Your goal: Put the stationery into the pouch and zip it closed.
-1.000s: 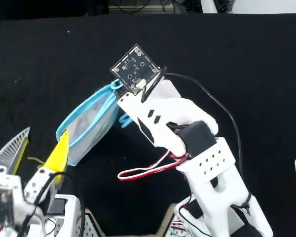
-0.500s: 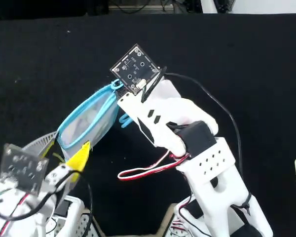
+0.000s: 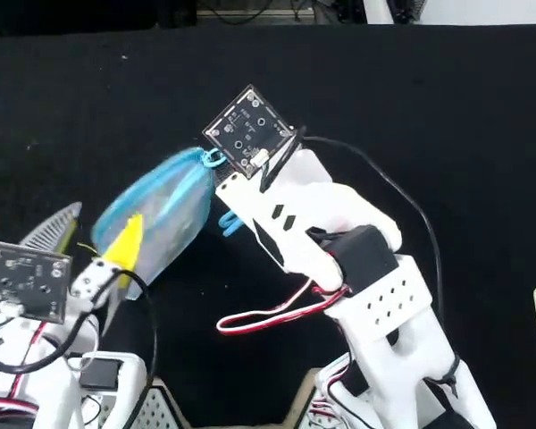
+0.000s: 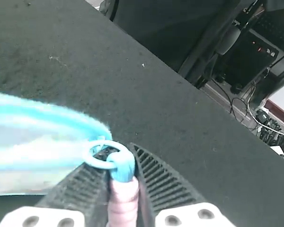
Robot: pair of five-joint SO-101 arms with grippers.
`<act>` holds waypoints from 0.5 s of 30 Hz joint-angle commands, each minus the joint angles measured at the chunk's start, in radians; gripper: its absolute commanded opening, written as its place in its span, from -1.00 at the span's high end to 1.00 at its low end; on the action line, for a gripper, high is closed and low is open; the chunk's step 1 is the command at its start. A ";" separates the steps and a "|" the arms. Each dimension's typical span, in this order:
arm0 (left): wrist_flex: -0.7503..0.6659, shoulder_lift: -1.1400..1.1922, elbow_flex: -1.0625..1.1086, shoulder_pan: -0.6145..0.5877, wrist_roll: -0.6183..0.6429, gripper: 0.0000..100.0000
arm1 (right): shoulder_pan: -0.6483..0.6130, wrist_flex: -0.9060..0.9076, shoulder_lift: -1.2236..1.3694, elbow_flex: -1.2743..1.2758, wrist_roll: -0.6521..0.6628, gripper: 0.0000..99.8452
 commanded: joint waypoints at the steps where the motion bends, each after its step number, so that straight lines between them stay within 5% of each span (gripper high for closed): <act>1: -0.092 0.009 -0.004 -0.056 0.000 0.54 | -0.008 0.002 -0.047 -0.054 0.005 0.98; 15: -0.273 0.000 0.133 -0.061 0.069 0.54 | 0.048 -0.005 -0.039 -0.165 0.002 0.98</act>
